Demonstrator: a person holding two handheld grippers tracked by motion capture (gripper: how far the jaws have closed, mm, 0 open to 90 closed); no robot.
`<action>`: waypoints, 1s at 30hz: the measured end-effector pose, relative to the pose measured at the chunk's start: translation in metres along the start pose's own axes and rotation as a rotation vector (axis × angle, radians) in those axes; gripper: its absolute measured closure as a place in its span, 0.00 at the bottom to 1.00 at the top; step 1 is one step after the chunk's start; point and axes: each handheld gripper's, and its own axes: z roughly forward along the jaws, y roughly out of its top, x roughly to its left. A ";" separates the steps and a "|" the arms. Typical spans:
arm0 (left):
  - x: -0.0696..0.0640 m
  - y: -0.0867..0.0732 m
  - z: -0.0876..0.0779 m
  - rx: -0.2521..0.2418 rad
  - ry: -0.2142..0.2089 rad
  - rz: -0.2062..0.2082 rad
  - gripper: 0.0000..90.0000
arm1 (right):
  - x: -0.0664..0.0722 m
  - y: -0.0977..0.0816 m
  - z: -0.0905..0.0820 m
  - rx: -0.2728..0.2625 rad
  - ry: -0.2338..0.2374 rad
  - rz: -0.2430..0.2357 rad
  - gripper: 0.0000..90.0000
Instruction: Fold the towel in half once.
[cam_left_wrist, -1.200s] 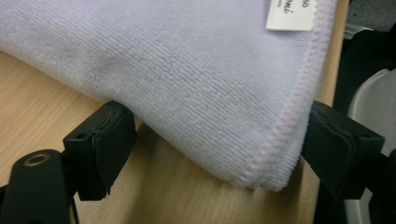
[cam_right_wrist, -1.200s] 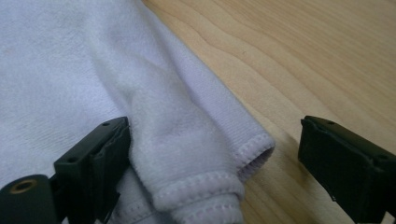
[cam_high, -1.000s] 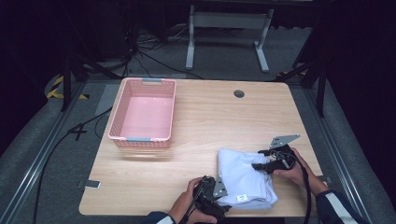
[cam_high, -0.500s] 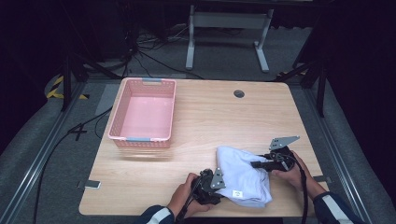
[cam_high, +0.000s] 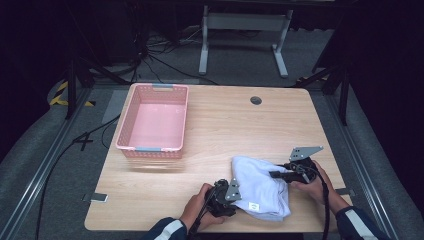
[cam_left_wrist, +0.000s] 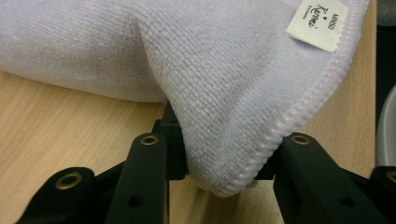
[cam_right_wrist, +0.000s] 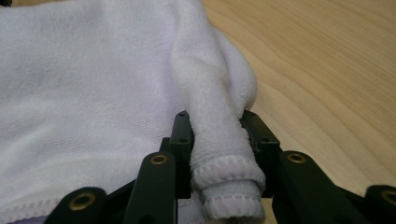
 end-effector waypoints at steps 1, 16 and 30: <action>0.001 0.001 -0.001 0.006 0.008 0.005 0.74 | 0.000 0.000 0.000 0.000 0.000 0.000 0.77; 0.042 0.002 -0.024 -0.059 0.129 -0.060 0.74 | -0.010 0.050 -0.003 -0.069 -0.052 -0.046 0.78; 0.063 0.001 -0.069 -0.148 0.276 -0.091 0.75 | -0.006 0.104 0.004 -0.149 -0.077 -0.095 0.78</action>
